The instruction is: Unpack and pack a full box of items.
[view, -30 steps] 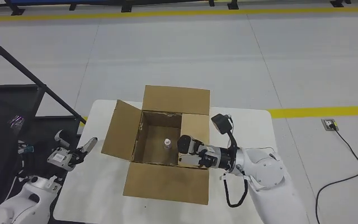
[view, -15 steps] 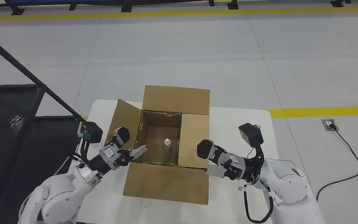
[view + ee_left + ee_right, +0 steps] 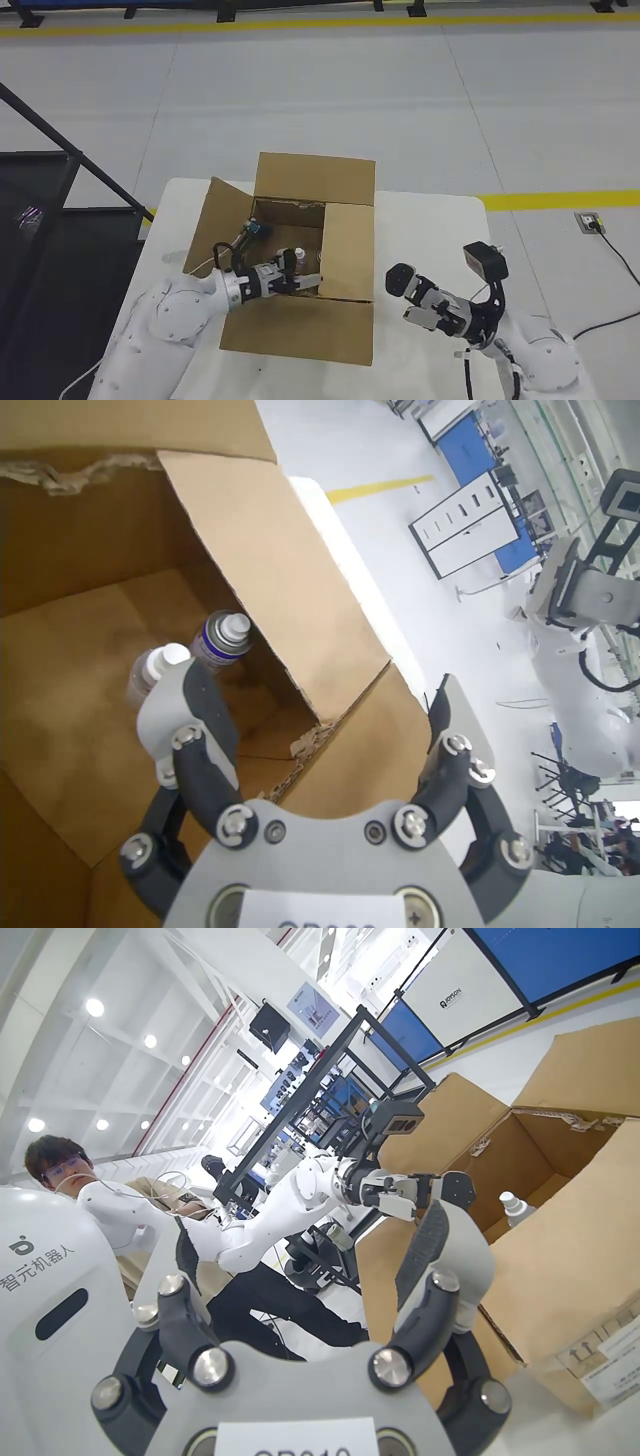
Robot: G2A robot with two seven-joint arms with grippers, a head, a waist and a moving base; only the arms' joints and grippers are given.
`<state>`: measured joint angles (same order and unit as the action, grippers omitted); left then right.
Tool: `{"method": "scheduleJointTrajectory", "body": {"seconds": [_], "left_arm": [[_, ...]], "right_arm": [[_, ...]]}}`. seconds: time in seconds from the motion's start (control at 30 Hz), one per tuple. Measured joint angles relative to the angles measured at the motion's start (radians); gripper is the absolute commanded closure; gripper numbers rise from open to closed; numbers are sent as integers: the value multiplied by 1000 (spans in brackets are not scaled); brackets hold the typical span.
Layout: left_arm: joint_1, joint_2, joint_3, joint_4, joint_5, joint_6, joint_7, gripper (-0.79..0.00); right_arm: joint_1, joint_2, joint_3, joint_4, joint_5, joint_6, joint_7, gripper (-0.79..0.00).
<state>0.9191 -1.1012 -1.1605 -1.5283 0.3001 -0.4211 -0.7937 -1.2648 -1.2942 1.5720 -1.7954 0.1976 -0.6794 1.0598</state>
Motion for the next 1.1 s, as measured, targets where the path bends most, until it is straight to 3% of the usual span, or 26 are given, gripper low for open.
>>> {"method": "scheduleJointTrajectory", "body": {"seconds": [0.27, 0.57, 0.83, 1.1], "left_arm": [[-115, -33, 125, 160, -76, -15, -45, -785], [-185, -69, 223, 260, -112, -52, -15, -785], [-190, -69, 212, 230, -139, -79, -17, -785], [-158, -61, 179, 122, -149, -67, -4, -785]], "right_arm": [[-19, 18, 18, 2, 23, -8, 0, -785], [-41, 37, 30, 4, 40, -17, -6, -785], [-58, 51, 37, 0, 54, -32, -21, -785], [-78, 62, 61, -8, 79, -42, -93, -785]]}}
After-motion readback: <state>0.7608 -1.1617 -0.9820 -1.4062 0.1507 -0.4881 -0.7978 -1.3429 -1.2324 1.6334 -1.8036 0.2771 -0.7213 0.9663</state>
